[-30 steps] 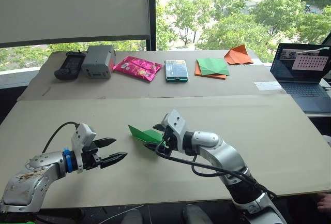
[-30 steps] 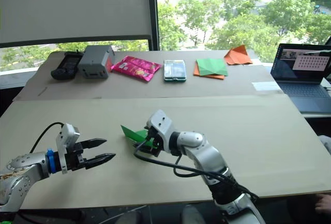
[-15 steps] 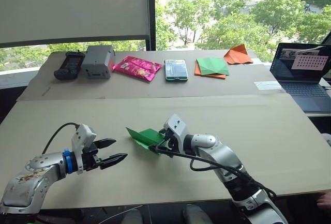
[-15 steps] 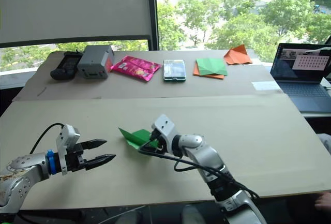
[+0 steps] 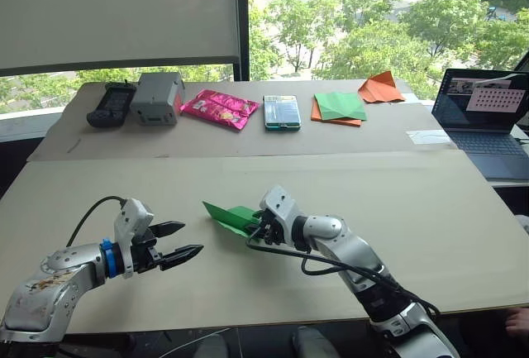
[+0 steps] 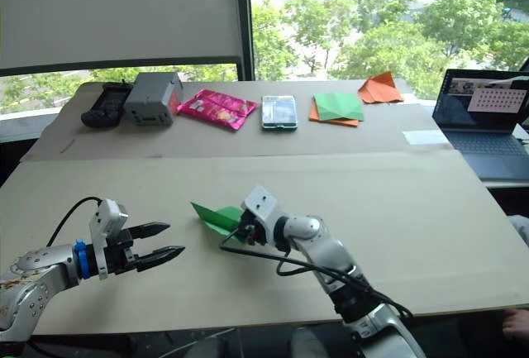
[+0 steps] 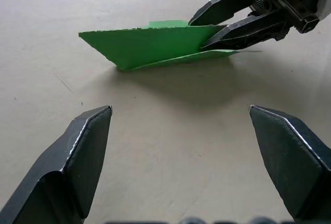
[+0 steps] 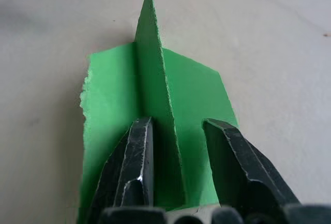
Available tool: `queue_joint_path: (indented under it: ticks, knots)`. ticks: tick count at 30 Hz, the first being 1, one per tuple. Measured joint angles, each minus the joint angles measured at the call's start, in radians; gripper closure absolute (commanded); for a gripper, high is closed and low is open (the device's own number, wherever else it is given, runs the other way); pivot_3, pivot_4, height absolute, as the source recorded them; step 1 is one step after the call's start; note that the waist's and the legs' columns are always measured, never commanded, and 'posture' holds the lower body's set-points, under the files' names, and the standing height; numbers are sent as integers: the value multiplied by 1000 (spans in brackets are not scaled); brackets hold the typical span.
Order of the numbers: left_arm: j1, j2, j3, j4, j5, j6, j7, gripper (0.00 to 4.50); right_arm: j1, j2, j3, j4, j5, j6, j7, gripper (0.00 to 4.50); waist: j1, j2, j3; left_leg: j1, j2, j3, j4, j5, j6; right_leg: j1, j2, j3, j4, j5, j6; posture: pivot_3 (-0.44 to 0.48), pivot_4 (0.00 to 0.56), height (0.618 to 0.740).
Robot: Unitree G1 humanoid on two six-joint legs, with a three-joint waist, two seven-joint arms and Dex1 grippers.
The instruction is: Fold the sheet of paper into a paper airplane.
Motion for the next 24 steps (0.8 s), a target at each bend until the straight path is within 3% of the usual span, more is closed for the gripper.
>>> queue_joint_path:
  ticks: [2, 17, 24]
  knots:
    - [-1, 0, 0, 0, 0, 0, 0, 0, 0, -3, 2, -31, -6, 0, 0, 4474, 0, 0, 0, 0, 0, 0, 0, 0, 0, 0, 0, 0, 0, 0, 0, 0, 150, 740]
    - [-18, 3, 0, 2, 0, 17, 1, 0, 15, 2, 9, -56, -6, 29, -12, 4474, 0, 0, 0, 1, 0, 0, 0, 0, 0, 1, 0, 0, 0, 0, 0, 0, 150, 740]
    - [-19, 3, -1, 2, 0, 22, 2, 0, 14, 23, -46, -87, 29, 91, -22, 4474, 1, 0, 0, 0, 0, 0, 0, 0, 0, 0, 0, 0, 0, 0, 0, 0, 150, 740]
